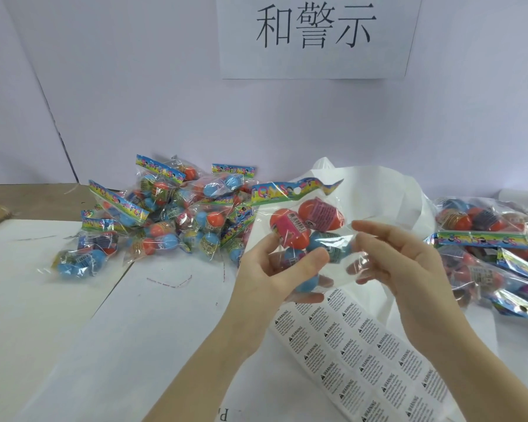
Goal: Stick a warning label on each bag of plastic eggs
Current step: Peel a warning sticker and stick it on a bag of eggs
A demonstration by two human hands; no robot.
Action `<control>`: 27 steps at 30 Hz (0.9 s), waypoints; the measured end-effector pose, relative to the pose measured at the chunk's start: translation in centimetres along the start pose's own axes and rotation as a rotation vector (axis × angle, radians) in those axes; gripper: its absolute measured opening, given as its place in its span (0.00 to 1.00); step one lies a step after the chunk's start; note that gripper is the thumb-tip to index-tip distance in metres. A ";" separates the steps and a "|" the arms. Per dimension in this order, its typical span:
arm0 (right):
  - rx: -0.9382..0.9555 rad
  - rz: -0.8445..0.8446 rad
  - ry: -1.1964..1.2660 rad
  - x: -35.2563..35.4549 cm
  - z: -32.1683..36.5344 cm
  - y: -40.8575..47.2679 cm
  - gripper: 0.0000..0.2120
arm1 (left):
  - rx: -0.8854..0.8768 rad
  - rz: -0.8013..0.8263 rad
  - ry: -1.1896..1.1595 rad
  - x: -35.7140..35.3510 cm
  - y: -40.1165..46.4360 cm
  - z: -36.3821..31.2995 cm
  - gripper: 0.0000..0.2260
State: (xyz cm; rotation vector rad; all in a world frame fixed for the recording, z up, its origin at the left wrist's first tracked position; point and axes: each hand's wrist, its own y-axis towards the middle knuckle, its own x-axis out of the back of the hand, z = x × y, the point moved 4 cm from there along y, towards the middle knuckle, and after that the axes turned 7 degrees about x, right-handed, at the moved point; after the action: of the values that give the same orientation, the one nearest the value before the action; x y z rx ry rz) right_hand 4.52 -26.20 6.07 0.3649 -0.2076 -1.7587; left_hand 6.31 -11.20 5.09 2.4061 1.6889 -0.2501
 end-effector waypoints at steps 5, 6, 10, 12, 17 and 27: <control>-0.101 0.289 -0.075 -1.6 -0.3 -0.8 0.24 | -0.027 -0.035 0.081 0.0 0.1 0.2 0.10; -0.091 0.261 -0.072 -1.6 -0.3 -0.8 0.23 | -0.040 -0.056 0.104 0.0 0.1 0.2 0.11; -0.074 0.119 0.024 -1.0 -0.4 -0.4 0.17 | -0.042 -0.092 0.150 0.0 0.2 0.5 0.25; -0.062 0.027 0.083 -0.5 -0.4 -0.2 0.15 | -0.078 -0.162 0.279 0.3 0.2 0.5 0.25; -0.083 -0.062 0.150 0.0 -0.6 0.1 0.11 | -0.287 -0.395 0.455 0.8 -0.6 -0.1 0.04; -0.098 -0.030 0.128 -0.3 -0.8 -0.1 0.15 | -0.537 -0.497 0.631 0.1 -1.3 -0.6 0.06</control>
State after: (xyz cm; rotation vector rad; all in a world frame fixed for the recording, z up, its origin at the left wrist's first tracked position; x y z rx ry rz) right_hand 4.78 -25.80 5.35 0.4092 -0.0242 -1.7610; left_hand 5.17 -10.50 5.59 1.7238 2.2139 0.8743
